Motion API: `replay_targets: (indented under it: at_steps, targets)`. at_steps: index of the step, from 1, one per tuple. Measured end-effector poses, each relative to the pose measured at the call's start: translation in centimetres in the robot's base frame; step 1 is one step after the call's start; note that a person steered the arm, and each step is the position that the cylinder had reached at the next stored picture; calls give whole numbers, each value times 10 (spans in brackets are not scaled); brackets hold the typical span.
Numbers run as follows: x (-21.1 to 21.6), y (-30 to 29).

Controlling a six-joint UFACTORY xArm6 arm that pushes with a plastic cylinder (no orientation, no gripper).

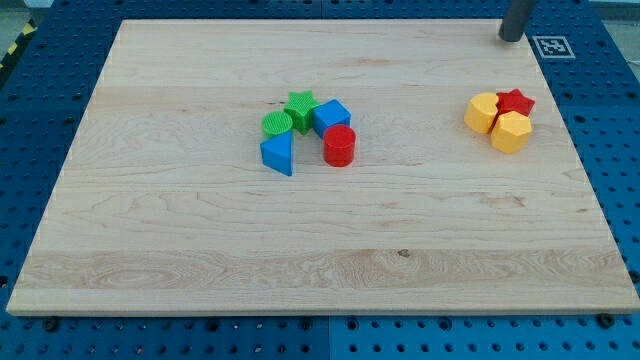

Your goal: Separate the red star from the yellow hexagon

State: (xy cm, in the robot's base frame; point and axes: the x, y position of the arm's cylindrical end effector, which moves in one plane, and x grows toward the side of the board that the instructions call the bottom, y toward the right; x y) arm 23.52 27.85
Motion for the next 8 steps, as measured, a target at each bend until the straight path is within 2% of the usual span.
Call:
replay_targets:
  at_steps: [1, 3, 4, 5, 7, 8]
  targets:
    - [44, 17]
    - [198, 23]
    - [217, 18]
    - [218, -42]
    - [208, -48]
    - [187, -48]
